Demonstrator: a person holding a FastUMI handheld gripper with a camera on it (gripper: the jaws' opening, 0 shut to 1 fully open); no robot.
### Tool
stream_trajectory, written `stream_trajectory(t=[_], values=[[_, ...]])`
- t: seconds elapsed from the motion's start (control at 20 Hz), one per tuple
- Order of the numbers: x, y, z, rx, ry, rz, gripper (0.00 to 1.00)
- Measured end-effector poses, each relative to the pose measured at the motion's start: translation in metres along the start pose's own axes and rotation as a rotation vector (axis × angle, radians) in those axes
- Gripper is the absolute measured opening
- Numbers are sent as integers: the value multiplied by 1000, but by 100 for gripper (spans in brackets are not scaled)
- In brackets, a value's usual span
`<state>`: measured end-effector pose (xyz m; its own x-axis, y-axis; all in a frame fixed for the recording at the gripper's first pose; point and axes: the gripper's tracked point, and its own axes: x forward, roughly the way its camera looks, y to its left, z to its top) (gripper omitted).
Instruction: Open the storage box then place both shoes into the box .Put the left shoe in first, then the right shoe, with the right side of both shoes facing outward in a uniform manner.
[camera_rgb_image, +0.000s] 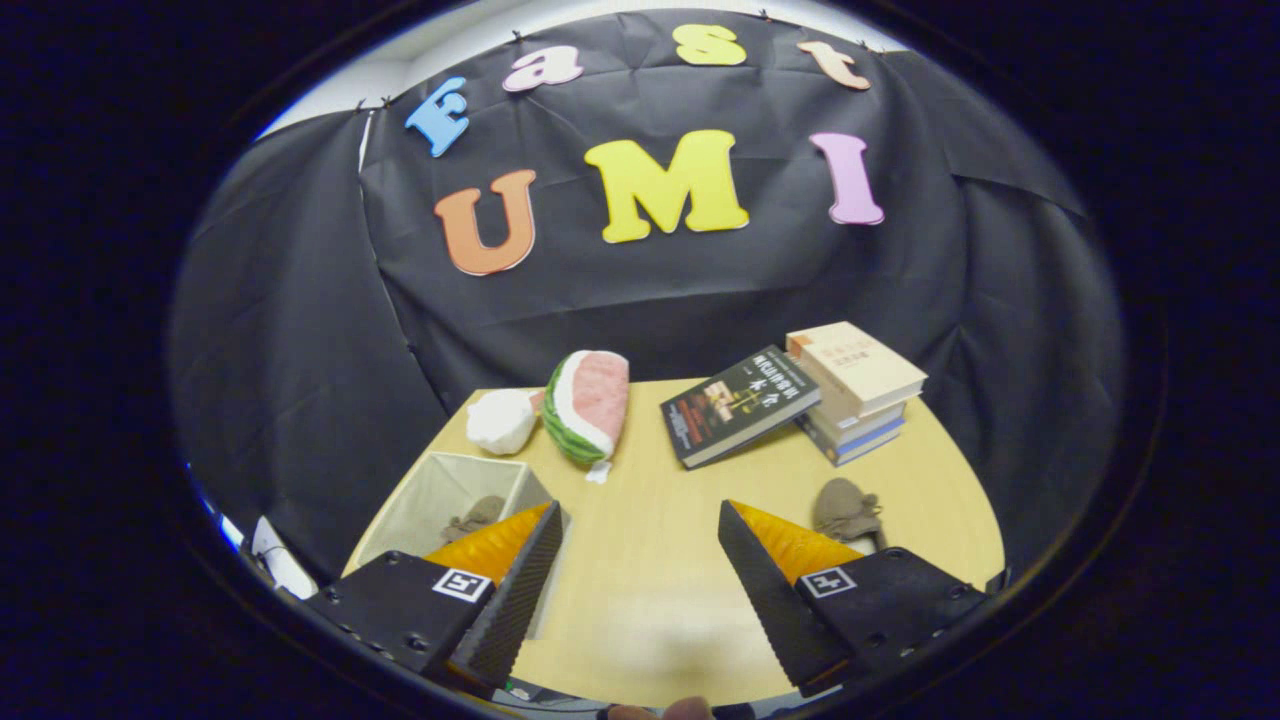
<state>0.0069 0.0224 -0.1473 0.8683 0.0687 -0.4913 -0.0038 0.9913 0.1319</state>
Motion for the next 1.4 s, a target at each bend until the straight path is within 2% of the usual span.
stream_trajectory(t=[0.35,0.6,0.95,1.15,1.3,1.4], values=[[5,-157,-28,-30,39,-106,96],[49,-228,-74,-43,147,-125,96],[126,-261,-136,-73,317,-107,97],[153,-272,-144,-27,363,-111,93],[163,-272,-150,11,392,-101,67],[166,-269,-152,36,405,-91,54]])
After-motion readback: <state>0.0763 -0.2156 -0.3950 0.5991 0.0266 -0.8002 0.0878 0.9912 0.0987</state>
